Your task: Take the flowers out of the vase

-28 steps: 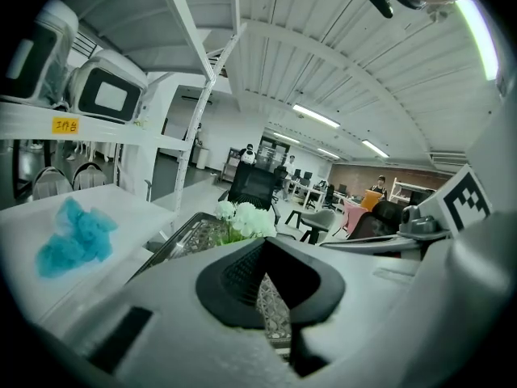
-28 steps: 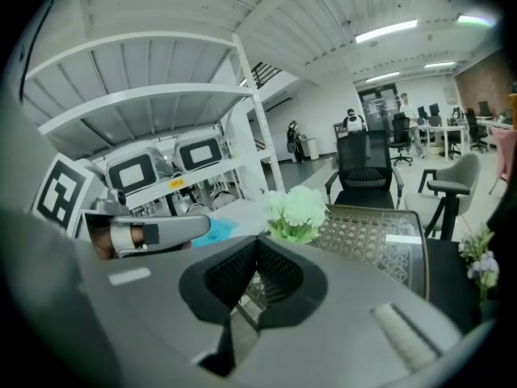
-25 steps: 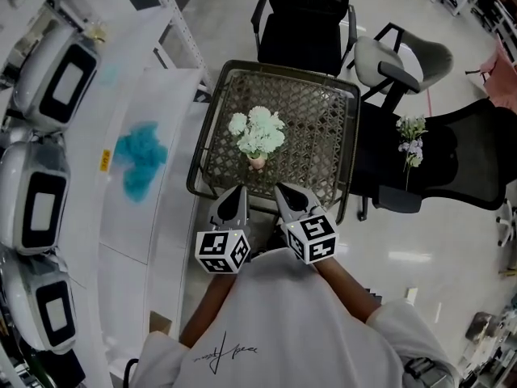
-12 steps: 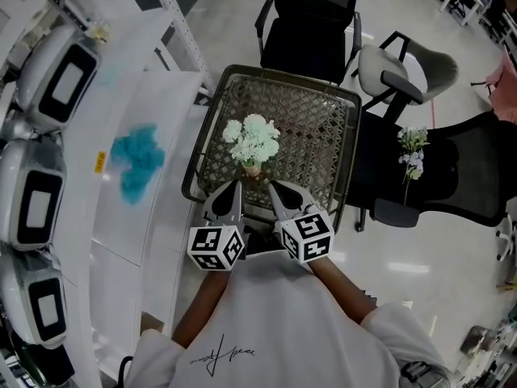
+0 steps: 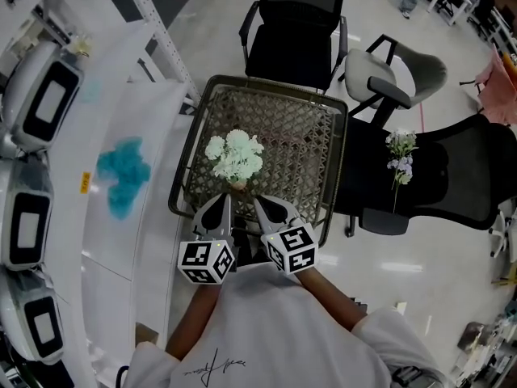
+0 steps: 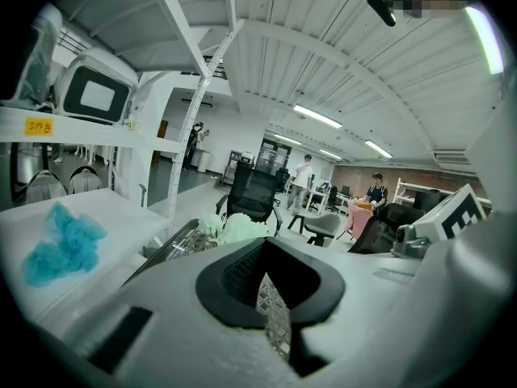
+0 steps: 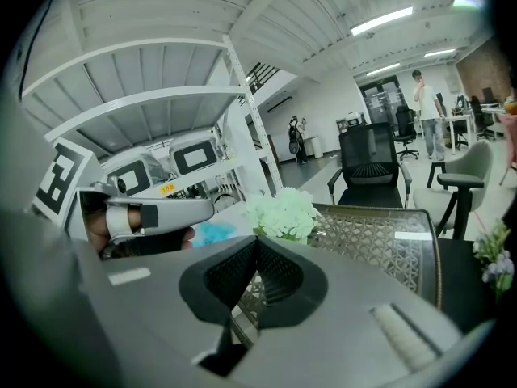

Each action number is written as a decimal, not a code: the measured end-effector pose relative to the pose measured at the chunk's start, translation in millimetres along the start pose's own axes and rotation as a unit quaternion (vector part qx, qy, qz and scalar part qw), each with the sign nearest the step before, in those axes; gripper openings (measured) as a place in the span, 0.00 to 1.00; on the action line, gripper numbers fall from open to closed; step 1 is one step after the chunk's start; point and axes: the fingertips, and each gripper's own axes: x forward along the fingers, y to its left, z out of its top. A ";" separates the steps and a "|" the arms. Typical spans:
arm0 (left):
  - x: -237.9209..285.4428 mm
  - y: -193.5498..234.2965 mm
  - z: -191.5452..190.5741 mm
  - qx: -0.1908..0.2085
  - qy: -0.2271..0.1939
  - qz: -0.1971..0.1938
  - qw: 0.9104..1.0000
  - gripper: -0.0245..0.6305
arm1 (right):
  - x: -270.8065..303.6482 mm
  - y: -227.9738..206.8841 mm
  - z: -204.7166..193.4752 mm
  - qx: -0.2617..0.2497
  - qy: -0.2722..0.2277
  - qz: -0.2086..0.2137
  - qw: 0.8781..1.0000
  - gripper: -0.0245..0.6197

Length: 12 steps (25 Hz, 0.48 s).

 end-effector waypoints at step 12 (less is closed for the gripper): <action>19.4 5.4 4.6 0.012 0.009 -0.018 1.000 0.04 | 18.0 -14.2 8.0 0.015 -0.024 0.006 1.000 0.13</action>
